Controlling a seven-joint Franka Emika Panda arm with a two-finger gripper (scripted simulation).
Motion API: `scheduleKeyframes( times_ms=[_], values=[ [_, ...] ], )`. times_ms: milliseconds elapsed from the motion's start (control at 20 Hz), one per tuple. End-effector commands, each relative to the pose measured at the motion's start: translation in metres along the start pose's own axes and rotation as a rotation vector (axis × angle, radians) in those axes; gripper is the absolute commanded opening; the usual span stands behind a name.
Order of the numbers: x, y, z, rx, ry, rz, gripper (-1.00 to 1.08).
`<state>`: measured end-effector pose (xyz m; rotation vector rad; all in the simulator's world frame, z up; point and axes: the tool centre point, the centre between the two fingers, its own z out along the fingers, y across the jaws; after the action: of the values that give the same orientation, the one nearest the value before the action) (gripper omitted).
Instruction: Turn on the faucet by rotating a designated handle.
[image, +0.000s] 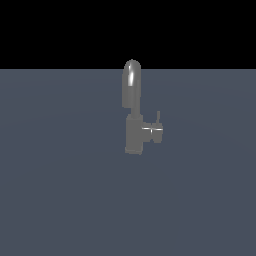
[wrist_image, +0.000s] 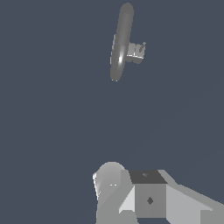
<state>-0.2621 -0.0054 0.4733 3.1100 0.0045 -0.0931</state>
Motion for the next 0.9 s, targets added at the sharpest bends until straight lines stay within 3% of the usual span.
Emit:
scheduleKeyframes(
  times_ms=[0,450,850],
  values=[
    [0.0,0.0,0.0,0.0,0.0,0.0,-1.0],
    [0.011,0.0,0.001,0.03,-0.024,0.028,-1.0],
    [0.04,0.002,0.005,0.108,-0.088,0.103,-1.0]
  ],
)
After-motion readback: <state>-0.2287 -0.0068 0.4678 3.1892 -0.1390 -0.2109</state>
